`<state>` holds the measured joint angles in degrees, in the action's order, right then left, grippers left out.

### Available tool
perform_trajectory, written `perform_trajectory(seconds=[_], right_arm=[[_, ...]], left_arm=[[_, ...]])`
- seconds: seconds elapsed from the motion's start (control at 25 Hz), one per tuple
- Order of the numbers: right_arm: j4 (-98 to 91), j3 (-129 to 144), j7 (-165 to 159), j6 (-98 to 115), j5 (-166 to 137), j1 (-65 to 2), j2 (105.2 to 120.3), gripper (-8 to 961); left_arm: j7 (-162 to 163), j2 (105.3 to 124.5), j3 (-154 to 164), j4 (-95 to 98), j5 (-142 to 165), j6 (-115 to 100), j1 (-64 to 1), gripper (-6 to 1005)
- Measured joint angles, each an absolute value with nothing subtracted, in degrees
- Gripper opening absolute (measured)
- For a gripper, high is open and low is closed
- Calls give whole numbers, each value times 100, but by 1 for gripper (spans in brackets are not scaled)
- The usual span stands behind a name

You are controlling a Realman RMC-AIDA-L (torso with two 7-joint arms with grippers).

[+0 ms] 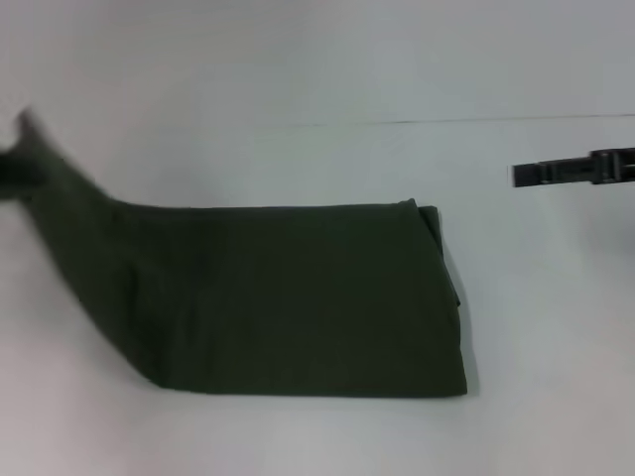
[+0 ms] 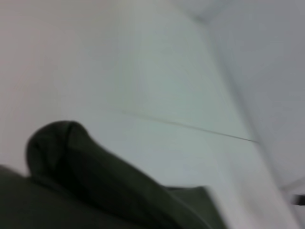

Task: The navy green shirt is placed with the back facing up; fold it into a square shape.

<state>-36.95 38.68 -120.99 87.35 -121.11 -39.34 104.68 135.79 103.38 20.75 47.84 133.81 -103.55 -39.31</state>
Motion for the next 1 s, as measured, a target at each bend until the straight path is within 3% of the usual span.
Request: perform_trajectory(seconds=[0.24, 0.6, 0.76, 0.88, 1.0], right_arm=[[-3689, 3482, -12193, 8497, -12111, -3415, 10244, 794], [-3629, 3279, -12218, 8238, -12118, -3117, 10158, 795], [-3624, 3286, -12271, 8145, -12246, -3168, 10155, 795], [-3625, 3293, -12307, 8138, -12282, -3223, 10134, 795], [-3633, 3288, -12352, 8199, -12289, -3294, 10128, 795]], left_arm=[[13533, 11033, 2987, 4631, 13077, -10263, -4994, 50], [13152, 12302, 4322, 3023, 13117, -7982, -5915, 61], [13200, 12408, 4609, 2401, 12743, -7450, -6014, 66], [13202, 12341, 4513, 2528, 12160, -7853, -5910, 129], [13359, 12132, 4182, 3125, 11382, -8777, -5653, 191]])
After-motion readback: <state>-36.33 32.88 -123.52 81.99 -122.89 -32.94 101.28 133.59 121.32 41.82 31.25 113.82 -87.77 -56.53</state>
